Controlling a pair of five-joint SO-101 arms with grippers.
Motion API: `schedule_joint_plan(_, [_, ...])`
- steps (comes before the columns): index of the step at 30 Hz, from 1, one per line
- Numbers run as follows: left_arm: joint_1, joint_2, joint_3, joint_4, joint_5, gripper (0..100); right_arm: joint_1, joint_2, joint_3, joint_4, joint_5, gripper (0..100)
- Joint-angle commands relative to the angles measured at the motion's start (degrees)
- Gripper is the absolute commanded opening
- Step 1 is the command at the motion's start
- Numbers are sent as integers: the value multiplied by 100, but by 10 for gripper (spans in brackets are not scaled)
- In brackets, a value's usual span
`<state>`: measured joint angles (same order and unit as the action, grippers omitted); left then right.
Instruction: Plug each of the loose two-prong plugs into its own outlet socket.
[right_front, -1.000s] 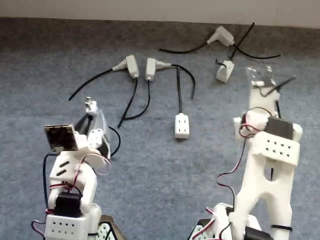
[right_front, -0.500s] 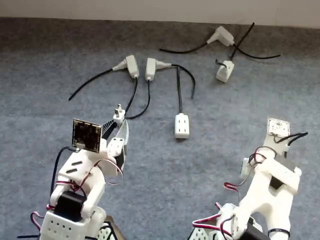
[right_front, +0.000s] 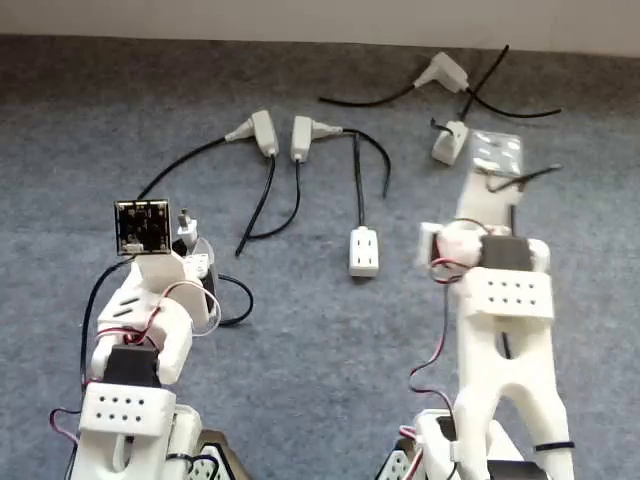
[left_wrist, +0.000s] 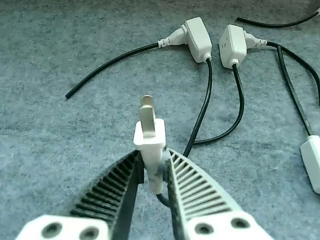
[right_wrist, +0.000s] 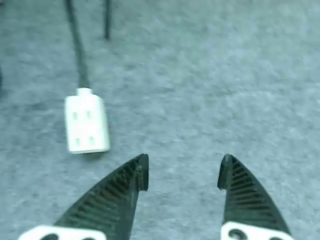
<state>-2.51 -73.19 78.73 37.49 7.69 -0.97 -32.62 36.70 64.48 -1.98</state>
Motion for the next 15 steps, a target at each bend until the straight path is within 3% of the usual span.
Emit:
schedule_joint_plan(1, [-92,84,154,-510,-35,7,-1086,479,-391,-462,-589,235])
schedule_joint_plan(9, [-92,84,382,-791,-35,7,-1648,2352,-655,-1604,-976,235])
schedule_joint_plan(15, [-84,84,382,-800,-35,7,-1771,2993,-1332,-1842,-949,235])
